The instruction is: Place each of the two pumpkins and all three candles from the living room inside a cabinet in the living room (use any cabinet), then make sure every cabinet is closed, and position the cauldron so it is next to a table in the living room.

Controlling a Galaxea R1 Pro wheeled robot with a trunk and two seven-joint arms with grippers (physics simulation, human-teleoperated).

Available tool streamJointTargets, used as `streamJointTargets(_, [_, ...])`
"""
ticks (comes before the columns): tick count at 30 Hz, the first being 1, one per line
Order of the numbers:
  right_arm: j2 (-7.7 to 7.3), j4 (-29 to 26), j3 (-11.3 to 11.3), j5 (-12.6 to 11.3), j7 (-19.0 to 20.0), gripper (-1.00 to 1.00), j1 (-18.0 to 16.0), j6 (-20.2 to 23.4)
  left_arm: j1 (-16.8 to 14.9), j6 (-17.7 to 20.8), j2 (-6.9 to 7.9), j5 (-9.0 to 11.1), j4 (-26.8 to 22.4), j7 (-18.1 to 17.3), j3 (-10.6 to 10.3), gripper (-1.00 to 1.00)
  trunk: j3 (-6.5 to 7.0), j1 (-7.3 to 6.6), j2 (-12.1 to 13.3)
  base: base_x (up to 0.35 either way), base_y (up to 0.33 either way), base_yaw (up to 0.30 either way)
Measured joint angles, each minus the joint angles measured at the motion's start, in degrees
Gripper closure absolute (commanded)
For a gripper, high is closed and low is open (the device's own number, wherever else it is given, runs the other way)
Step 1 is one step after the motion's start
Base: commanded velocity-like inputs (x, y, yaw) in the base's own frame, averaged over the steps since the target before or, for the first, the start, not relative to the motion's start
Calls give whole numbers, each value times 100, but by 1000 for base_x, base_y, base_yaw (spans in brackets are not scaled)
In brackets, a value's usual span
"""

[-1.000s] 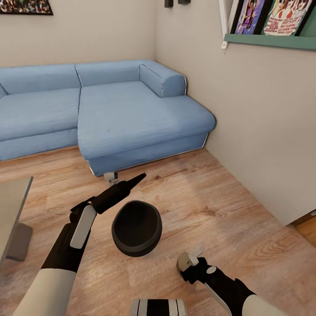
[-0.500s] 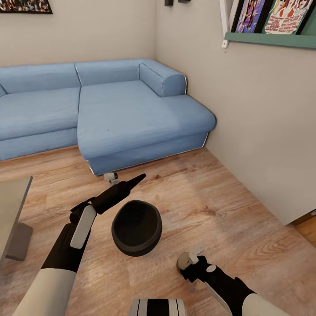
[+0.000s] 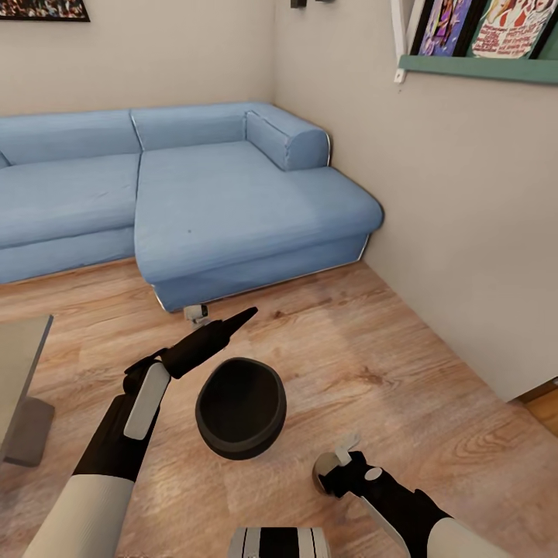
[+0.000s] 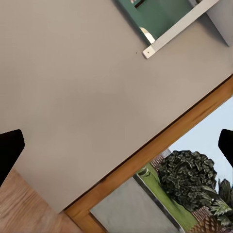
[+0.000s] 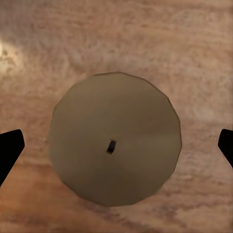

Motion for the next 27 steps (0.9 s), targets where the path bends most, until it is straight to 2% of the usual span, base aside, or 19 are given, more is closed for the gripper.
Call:
streamJointTargets(10, [-1, 1, 0, 0, 0, -100, 0, -6, 0, 0, -6, -7, -26, 2, -4, -100, -222, 26, -13, 0, 0, 0])
streamJointTargets(22, [-2, 0, 0, 0, 0, -100, 0, -9, 0, 9, -7, -6, -47, -169, -40, -100, -222, 25, -14, 0, 0, 0])
streamJointTargets(27, [-2, 0, 0, 0, 0, -100, 0, -9, 0, 9, -5, -6, -47, -176, -44, -100, -311, 36, -19, 0, 0, 0])
